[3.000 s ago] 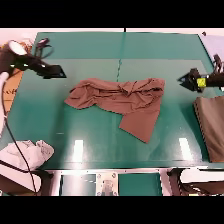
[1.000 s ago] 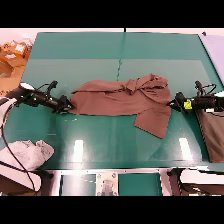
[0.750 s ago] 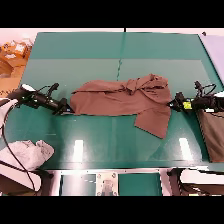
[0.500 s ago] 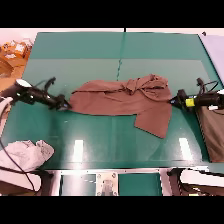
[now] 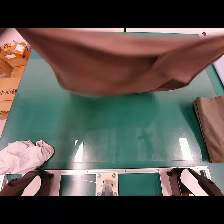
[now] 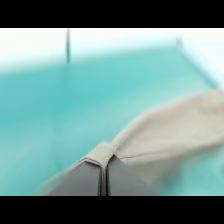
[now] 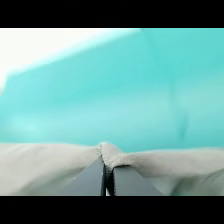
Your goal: Fold the shirts.
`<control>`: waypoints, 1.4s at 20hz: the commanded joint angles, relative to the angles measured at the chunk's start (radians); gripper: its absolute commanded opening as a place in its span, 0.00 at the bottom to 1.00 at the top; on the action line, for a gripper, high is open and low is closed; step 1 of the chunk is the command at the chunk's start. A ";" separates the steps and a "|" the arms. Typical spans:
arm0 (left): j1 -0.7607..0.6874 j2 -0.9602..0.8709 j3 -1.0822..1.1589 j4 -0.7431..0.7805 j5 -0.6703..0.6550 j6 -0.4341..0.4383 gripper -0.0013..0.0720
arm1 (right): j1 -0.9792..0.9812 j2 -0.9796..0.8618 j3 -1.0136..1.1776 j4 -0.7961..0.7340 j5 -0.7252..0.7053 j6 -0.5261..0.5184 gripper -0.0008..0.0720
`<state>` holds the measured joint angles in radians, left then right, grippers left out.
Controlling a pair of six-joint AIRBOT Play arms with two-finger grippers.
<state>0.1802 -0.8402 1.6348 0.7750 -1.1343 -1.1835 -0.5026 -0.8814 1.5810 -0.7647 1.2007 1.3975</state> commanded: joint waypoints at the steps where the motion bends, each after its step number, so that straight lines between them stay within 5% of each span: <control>1: 0.001 0.200 0.184 0.040 0.158 -0.044 0.05 | -0.026 0.153 0.238 -0.013 -0.124 0.043 0.04; 8: 0.001 0.214 0.267 0.158 0.089 -0.116 0.05 | -0.029 0.231 0.359 -0.048 -0.148 0.064 0.04; 13: 0.001 0.073 0.081 0.138 0.006 -0.124 0.05 | -0.029 0.144 0.095 -0.034 -0.111 0.059 0.04; 16: 0.001 -0.067 -0.109 0.010 0.013 -0.058 0.05 | -0.004 0.032 -0.143 0.122 -0.140 -0.075 0.04; 21: 0.000 -0.380 -0.325 -0.137 0.119 0.102 0.05 | 0.135 -0.256 -0.375 0.141 -0.350 -0.189 0.04; 28: -0.096 -0.748 -0.334 -0.212 0.445 0.198 0.05 | 0.202 -0.755 -0.253 0.190 -0.505 -0.205 0.04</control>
<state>0.1219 -1.4719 1.3132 0.6201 -0.8639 -1.0286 -0.3191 -1.4612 1.2747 -0.5999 0.7502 1.2041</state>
